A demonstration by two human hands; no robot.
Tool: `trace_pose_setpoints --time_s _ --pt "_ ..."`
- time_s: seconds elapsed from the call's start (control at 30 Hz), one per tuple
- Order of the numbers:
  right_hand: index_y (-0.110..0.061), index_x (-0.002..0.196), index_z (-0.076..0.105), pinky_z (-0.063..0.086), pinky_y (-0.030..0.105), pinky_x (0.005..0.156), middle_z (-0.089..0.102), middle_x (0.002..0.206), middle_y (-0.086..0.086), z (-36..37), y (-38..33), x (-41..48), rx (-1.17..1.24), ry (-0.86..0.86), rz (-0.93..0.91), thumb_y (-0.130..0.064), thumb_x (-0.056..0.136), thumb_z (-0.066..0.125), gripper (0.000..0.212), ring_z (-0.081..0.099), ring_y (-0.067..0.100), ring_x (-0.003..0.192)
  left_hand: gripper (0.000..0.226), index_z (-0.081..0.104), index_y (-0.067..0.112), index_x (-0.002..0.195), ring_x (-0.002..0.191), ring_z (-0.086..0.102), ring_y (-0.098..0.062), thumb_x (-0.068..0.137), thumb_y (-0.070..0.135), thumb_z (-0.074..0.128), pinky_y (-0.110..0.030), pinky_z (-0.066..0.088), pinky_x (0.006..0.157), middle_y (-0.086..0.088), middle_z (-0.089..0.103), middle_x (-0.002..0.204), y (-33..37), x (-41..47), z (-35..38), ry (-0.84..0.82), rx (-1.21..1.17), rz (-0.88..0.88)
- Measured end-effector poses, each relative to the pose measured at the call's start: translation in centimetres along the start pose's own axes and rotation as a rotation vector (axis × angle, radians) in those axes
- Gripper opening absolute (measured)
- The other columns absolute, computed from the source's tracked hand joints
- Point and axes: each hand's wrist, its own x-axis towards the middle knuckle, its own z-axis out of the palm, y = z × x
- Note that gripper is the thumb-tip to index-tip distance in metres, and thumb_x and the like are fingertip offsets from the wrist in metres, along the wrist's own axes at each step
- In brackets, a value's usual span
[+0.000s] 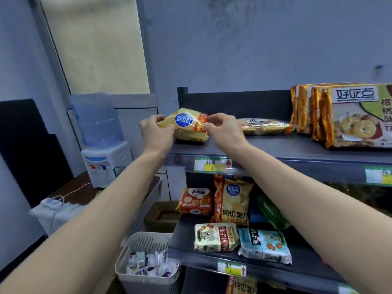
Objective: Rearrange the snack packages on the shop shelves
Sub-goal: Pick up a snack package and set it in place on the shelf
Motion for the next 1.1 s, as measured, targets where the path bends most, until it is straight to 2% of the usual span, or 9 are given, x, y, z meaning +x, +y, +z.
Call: trace_pose_setpoints --time_s 0.13,0.3,0.4,0.5,0.63,0.77,0.9,1.0,1.1 --pt "-0.008 0.126 0.054 0.040 0.023 0.070 0.057 0.100 0.001 2.0 0.2 2.3 0.057 -0.049 0.182 -0.024 0.092 0.056 0.037 0.051 0.011 0.081 0.053 0.042 0.005 0.136 0.134 0.033 -0.027 0.089 0.022 0.058 -0.034 0.026 0.113 -0.012 0.027 0.147 -1.3 3.4 0.2 -0.110 0.153 -0.036" --pt "-0.013 0.141 0.038 0.047 0.029 0.082 0.052 0.113 0.002 2.9 1.0 3.6 0.111 -0.170 0.306 -0.012 0.085 0.065 0.062 0.054 0.019 0.099 0.063 0.035 0.001 0.139 0.115 0.050 -0.024 0.084 0.003 0.064 -0.031 0.044 0.097 -0.016 0.046 0.138 -2.3 5.0 0.5 -0.350 -0.005 -0.109" --pt "-0.013 0.140 0.040 0.046 0.022 0.075 0.055 0.108 0.001 2.8 1.1 4.0 0.184 -0.121 0.279 0.001 0.080 0.066 0.066 0.056 0.014 0.092 0.059 0.045 0.002 0.131 0.105 0.054 -0.024 0.075 -0.014 0.060 -0.031 0.048 0.089 -0.017 0.053 0.126 -2.4 5.2 0.6 -0.244 -0.019 -0.009" --pt "-0.015 0.137 0.044 0.050 0.027 0.081 0.053 0.121 0.006 2.2 0.8 4.2 0.301 -0.034 0.219 0.006 0.076 0.068 0.069 0.056 0.019 0.103 0.056 0.050 0.005 0.127 0.098 0.054 -0.019 0.075 -0.012 0.062 -0.034 0.049 0.092 -0.013 0.056 0.117 -1.7 5.0 0.4 -0.132 -0.099 0.079" --pt "-0.018 0.137 0.041 0.055 0.038 0.088 0.051 0.126 0.007 0.8 -0.2 3.8 0.501 0.061 0.128 0.000 0.075 0.073 0.072 0.056 0.024 0.110 0.050 0.048 0.010 0.125 0.090 0.054 -0.008 0.080 0.004 0.069 -0.011 0.047 0.072 0.001 0.055 0.106 0.2 4.2 -0.4 0.004 -0.302 0.105" --pt "-0.009 0.125 0.048 0.052 0.044 0.093 0.064 0.114 0.010 -0.4 -1.0 2.5 0.677 0.054 0.075 -0.002 0.076 0.073 0.055 0.063 0.025 0.105 0.027 0.060 0.005 0.106 0.086 0.060 -0.014 0.081 0.009 0.069 -0.017 0.051 0.073 -0.003 0.064 0.095 2.4 1.6 -1.0 0.017 -0.409 0.170" --pt "-0.010 0.125 0.048 0.053 0.036 0.080 0.067 0.108 0.005 -1.9 -1.5 0.3 0.834 -0.045 0.056 -0.007 0.080 0.071 0.051 0.064 0.022 0.099 0.028 0.056 0.014 0.105 0.108 0.058 -0.026 0.081 0.012 0.070 -0.042 0.048 0.095 -0.013 0.063 0.111 4.7 -1.9 -1.9 -0.013 -0.436 0.236" --pt "-0.012 0.132 0.040 0.056 0.039 0.079 0.065 0.113 0.007 -3.2 -2.1 -1.3 0.924 -0.072 0.061 -0.019 0.078 0.074 0.064 0.064 0.022 0.100 0.039 0.052 0.020 0.116 0.103 0.059 -0.011 0.082 0.004 0.062 -0.030 0.052 0.087 -0.001 0.062 0.108 6.1 -5.1 -2.8 -0.190 -0.433 0.350" --pt "-0.014 0.142 0.026 0.053 0.044 0.089 0.061 0.121 0.012 -4.3 -2.8 -2.9 0.994 -0.081 0.090 -0.030 0.078 0.074 0.082 0.062 0.026 0.107 0.055 0.051 0.029 0.124 0.101 0.061 -0.004 0.078 0.000 0.049 -0.023 0.054 0.082 0.001 0.063 0.112 7.1 -8.6 -3.5 -0.302 -0.346 0.468"
